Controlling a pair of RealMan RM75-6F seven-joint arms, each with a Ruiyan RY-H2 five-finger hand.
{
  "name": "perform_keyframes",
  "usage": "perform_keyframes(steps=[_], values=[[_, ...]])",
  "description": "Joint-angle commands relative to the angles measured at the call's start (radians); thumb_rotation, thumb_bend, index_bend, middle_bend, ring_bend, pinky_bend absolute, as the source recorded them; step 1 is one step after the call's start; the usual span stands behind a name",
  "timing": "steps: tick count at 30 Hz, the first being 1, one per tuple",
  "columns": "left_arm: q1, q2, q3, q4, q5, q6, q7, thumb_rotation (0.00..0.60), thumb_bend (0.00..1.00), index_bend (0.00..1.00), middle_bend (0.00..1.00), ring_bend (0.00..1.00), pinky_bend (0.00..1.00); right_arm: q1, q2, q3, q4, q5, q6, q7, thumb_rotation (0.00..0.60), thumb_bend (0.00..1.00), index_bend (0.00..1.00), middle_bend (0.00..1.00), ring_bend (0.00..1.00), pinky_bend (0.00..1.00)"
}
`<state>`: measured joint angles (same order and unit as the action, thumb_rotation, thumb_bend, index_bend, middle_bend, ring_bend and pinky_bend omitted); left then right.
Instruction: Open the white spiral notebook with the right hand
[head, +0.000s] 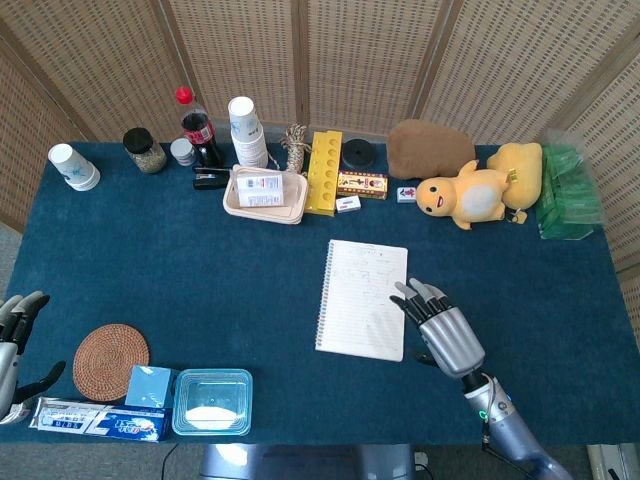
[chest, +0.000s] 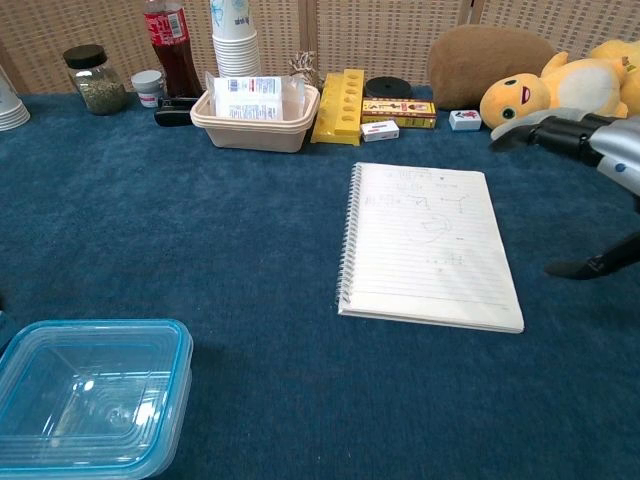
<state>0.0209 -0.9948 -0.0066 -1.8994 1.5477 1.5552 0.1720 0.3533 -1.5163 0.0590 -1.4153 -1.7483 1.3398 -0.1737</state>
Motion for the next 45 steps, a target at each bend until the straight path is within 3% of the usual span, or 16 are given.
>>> perform_keyframes(steps=[1,22,45], values=[[-0.007,-0.001,-0.003,-0.003,-0.006,-0.010,0.004,0.600,0.20,0.20,0.14,0.09,0.06,0.026,-0.056,0.004,0.071,0.001,-0.018,-0.010,0.600,0.11,0.15,0.15,0.07,0.20],[-0.015,-0.019,-0.001,0.019,-0.021,-0.022,-0.013,0.600,0.20,0.19,0.13,0.09,0.06,0.062,-0.172,-0.054,0.335,-0.047,0.014,0.034,0.600,0.08,0.12,0.15,0.07,0.19],[-0.008,-0.022,0.004,0.031,-0.019,-0.007,-0.028,0.600,0.20,0.18,0.13,0.09,0.06,0.074,-0.193,-0.094,0.397,-0.031,0.007,0.044,0.600,0.08,0.11,0.14,0.07,0.18]])
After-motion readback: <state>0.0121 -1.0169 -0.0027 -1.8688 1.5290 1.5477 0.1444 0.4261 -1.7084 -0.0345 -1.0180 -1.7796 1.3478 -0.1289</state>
